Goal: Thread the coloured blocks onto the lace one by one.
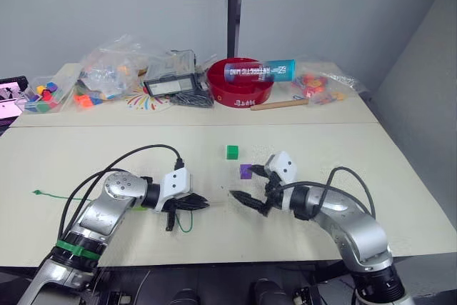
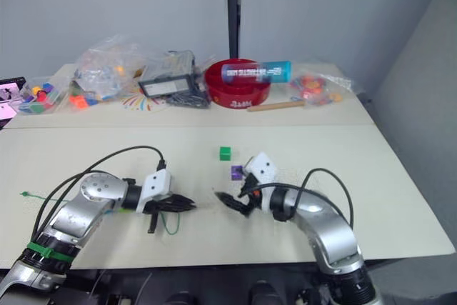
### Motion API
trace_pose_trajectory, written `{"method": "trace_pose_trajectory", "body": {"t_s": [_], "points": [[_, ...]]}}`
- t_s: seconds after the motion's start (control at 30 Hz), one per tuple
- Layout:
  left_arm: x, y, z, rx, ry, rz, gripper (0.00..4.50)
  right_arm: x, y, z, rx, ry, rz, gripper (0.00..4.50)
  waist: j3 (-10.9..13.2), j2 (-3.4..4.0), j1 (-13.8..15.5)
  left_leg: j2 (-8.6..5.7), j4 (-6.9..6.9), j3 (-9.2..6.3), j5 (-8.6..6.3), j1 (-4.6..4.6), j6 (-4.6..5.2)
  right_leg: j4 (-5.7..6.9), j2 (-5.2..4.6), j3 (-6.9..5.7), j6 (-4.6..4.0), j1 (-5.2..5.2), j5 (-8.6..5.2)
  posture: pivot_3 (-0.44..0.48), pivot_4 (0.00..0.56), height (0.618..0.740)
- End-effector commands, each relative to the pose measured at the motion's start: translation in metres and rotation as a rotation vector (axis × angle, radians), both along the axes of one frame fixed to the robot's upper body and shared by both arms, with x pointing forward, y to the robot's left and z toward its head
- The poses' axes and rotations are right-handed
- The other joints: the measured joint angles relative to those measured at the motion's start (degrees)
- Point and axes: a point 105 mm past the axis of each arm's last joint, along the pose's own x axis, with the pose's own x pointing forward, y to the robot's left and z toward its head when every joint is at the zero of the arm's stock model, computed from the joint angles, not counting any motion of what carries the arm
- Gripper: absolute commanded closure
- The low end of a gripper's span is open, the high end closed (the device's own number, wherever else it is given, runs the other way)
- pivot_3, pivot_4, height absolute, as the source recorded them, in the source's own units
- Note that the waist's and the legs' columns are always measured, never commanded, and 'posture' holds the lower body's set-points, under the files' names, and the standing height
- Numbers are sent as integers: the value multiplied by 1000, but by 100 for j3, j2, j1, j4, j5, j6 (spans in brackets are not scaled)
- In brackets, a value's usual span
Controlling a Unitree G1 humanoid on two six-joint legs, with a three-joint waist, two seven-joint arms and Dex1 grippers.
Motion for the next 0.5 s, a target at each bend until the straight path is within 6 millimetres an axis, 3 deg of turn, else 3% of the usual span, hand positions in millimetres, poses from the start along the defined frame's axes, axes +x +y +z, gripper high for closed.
{"method": "trace_pose_trajectory", "body": {"t_s": [0.03,0.13,0.27,0.5], "points": [[-1,-1,12,-19,-33,-11,4500,6,3,12,42,-87,-102,25,0,0,-3,0,0,0,0,-1,0,0,0,1,0,0,0,0,150,731],[-1,0,12,-22,-33,-9,4500,7,6,13,71,-89,-100,25,0,0,4,0,0,0,0,-3,0,-1,0,0,0,-1,0,0,150,731],[-1,-1,12,-25,-35,-11,4500,9,6,17,21,-95,30,25,0,0,4,0,0,1,0,-2,0,-3,-1,0,0,1,0,0,150,731],[-1,-1,9,-24,-30,-19,4500,30,-7,8,-212,-33,338,25,1,1,-23,0,0,3,0,2,1,-4,0,0,-1,3,1,0,150,731]]}}
